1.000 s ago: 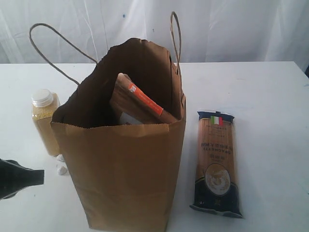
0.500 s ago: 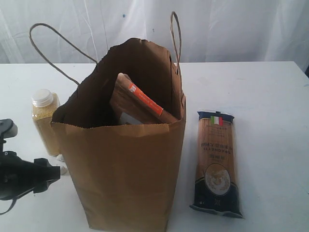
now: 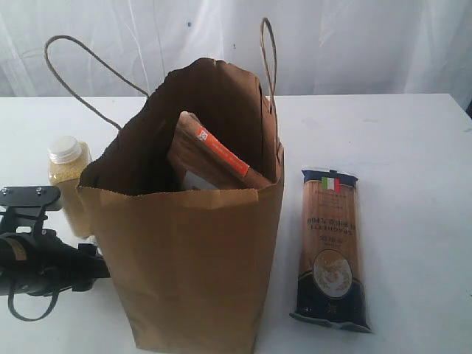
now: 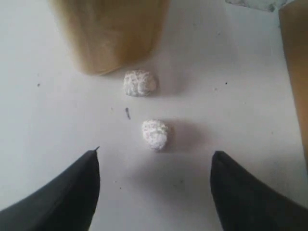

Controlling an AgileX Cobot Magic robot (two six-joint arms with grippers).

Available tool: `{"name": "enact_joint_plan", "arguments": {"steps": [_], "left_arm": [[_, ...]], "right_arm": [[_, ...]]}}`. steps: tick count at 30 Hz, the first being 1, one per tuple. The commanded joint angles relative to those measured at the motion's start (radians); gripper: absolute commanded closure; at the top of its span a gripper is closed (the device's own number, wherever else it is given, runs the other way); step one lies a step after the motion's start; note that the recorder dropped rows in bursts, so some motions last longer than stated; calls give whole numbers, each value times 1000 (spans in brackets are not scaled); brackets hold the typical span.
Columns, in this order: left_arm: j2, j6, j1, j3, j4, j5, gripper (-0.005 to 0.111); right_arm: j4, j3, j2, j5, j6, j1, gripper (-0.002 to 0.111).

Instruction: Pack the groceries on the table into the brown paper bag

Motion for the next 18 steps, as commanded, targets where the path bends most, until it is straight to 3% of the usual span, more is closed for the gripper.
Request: {"name": "enact_joint_plan", "arguments": {"steps": [1,8,15,18], "left_arm": [[56,-7,2,-17,15,-5,39],[108,-3,2,-17,23,-52,54],[138,-6,2,-15,101,-39,107],[115,-8,2,0,106,-37,107]], "right_arm": [[-1,2,-6,-6,3,-4,108],[-1,2,-6,-6,3,-4,108],[-1,2,-6,-6,3,-4,108],[-1,2,-6,-6,3,-4,108]]}}
